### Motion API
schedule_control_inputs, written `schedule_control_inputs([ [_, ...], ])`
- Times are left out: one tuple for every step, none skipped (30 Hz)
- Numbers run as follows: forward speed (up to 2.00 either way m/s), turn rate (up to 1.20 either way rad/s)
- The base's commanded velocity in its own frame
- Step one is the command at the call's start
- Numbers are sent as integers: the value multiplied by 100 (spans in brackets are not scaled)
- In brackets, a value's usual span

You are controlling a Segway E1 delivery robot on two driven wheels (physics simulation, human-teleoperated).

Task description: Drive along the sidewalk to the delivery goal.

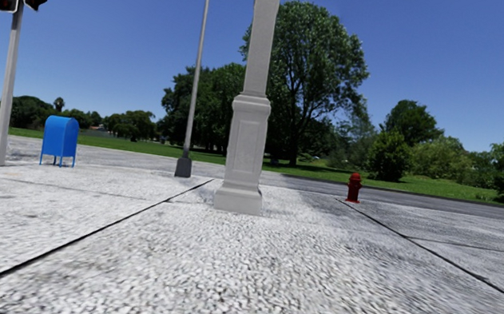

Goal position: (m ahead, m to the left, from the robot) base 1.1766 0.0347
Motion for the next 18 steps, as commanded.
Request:
schedule_control_inputs([
  [131,-27],
  [131,0],
  [131,0],
  [131,0],
  [131,0],
  [131,0],
  [131,0],
  [131,0],
  [129,0],
  [124,0],
  [121,0],
  [121,0],
  [117,0],
  [112,1],
  [110,11],
  [110,11],
  [108,16],
  [106,17],
])
